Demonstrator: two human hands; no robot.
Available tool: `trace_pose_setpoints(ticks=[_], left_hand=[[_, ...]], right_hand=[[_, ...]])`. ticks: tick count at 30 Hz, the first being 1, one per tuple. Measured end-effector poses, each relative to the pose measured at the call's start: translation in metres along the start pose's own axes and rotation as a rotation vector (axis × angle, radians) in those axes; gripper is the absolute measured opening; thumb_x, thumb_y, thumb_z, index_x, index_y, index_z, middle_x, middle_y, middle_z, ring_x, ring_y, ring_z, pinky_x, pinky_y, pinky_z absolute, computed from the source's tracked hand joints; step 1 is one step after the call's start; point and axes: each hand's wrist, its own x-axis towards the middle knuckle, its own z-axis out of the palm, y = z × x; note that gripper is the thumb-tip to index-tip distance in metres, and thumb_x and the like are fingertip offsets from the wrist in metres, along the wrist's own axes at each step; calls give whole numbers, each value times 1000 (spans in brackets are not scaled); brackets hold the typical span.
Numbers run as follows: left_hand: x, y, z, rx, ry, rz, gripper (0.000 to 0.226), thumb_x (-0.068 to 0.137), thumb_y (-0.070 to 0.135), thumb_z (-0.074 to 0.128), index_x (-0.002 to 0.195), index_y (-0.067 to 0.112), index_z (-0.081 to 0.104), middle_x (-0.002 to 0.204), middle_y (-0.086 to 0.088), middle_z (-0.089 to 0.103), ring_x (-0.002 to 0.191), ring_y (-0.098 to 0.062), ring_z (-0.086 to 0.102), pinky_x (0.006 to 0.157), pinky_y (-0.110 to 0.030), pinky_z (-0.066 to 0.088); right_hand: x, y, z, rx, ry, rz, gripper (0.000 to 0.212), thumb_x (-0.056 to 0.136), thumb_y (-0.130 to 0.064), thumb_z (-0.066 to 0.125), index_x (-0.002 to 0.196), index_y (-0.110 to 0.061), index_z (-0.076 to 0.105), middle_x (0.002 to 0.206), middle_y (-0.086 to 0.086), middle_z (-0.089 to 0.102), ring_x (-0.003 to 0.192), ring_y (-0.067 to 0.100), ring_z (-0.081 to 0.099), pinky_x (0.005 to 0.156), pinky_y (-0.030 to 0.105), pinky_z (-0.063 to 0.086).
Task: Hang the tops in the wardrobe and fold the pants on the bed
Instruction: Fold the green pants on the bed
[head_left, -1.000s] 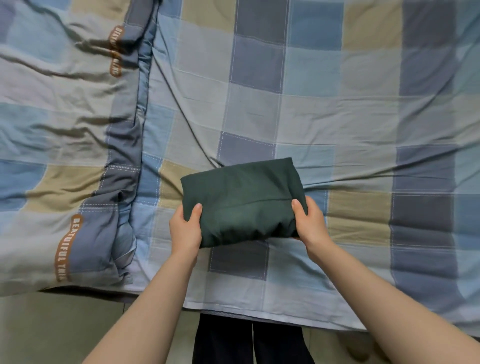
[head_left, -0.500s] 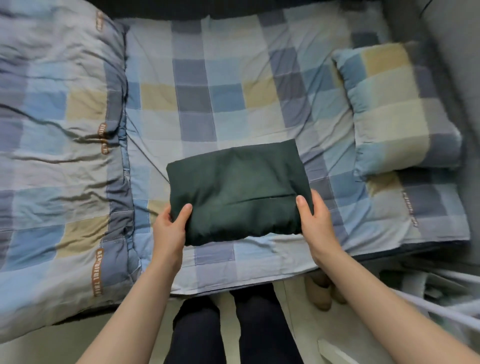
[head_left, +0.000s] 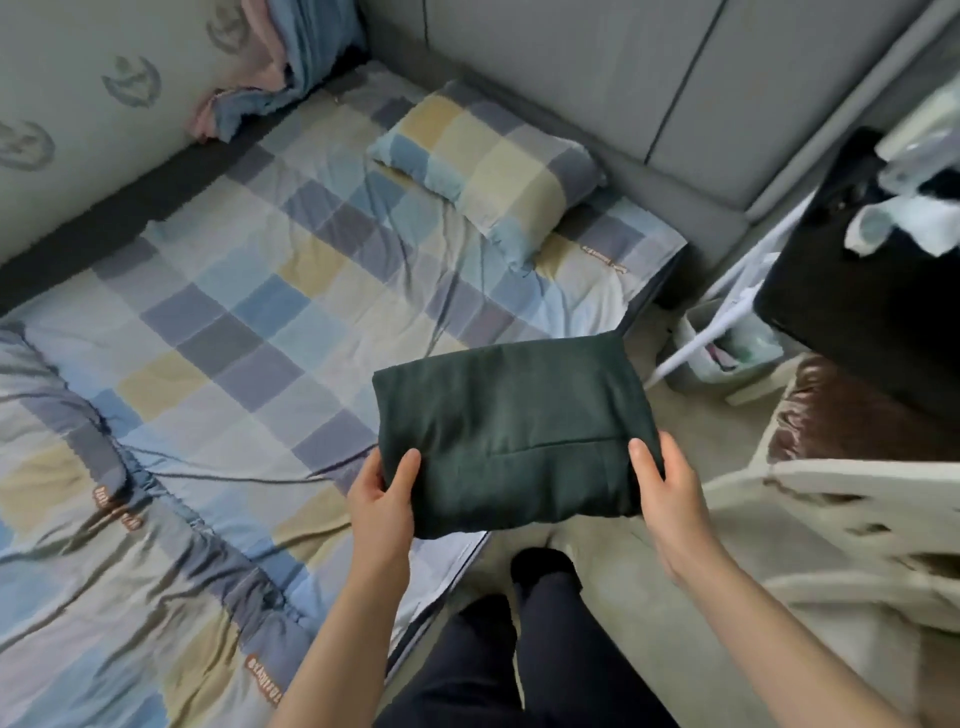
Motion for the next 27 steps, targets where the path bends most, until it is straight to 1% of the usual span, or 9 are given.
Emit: trace_pose_setpoints(ticks=[3, 6, 10, 13, 16, 18, 20, 23, 27], left_hand=[[-25, -3, 26, 85, -150, -22, 16, 95, 24, 61, 106, 33, 68, 102, 7, 75, 92, -15, 72, 72, -37, 59], [-47, -8, 61, 165, -297, -39, 13, 95, 25, 62, 98, 33, 71, 99, 7, 75, 92, -17, 72, 76, -42, 58], [-80, -23, 115, 262, -504, -27, 20, 94, 28, 62, 93, 45, 73, 102, 10, 75, 93, -11, 72, 78, -35, 57], [-117, -42, 160, 344, -644, -31, 14, 93, 32, 64, 98, 42, 73, 105, 9, 74, 95, -11, 71, 76, -31, 56], [-154, -68, 202, 413, -747, -31, 11, 91, 34, 66, 99, 34, 73, 104, 4, 75, 99, -18, 71, 83, -40, 57], [-187, -90, 229, 465, -786, -30, 8, 91, 34, 66, 94, 33, 74, 100, 3, 75, 100, -22, 70, 86, -42, 57], [-225, -116, 256, 502, -850, -54, 8, 91, 34, 66, 94, 33, 73, 98, 5, 75, 99, -20, 70, 80, -35, 57], [-282, -159, 297, 590, -951, -131, 20, 94, 35, 62, 112, 29, 67, 108, 6, 73, 101, -19, 69, 83, -38, 57], [-358, -213, 351, 710, -1106, -234, 20, 97, 23, 59, 115, 27, 64, 106, 6, 73, 98, -20, 70, 77, -38, 59]], right_hand=[[-45, 11, -46, 60, 142, 47, 21, 100, -29, 45, 112, -40, 59, 107, -21, 67, 101, -4, 61, 88, 23, 48], [-87, 26, -88, 133, 288, 92, 21, 100, -28, 45, 109, -43, 58, 108, -18, 66, 101, -3, 61, 87, 24, 48], [-133, 50, -138, 228, 477, 149, 19, 100, -30, 45, 106, -43, 57, 108, -16, 65, 101, 1, 62, 86, 27, 50], [-171, 75, -182, 293, 626, 174, 17, 100, -30, 45, 101, -39, 60, 99, -18, 68, 93, -3, 63, 74, 15, 51], [-208, 97, -223, 329, 749, 208, 17, 100, -33, 45, 100, -40, 60, 98, -21, 67, 89, -8, 62, 66, 10, 50], [-235, 115, -254, 329, 823, 241, 17, 100, -35, 44, 101, -41, 59, 100, -21, 65, 93, -4, 62, 75, 16, 51], [-265, 136, -288, 335, 897, 274, 19, 100, -35, 43, 111, -35, 58, 110, -14, 63, 103, 6, 61, 88, 32, 52], [-307, 166, -343, 304, 989, 320, 29, 100, -35, 42, 123, -22, 55, 116, -3, 62, 107, 16, 59, 92, 44, 52], [-358, 203, -412, 338, 1111, 341, 22, 101, -30, 41, 115, -21, 56, 106, -4, 63, 97, 9, 61, 73, 22, 51]])
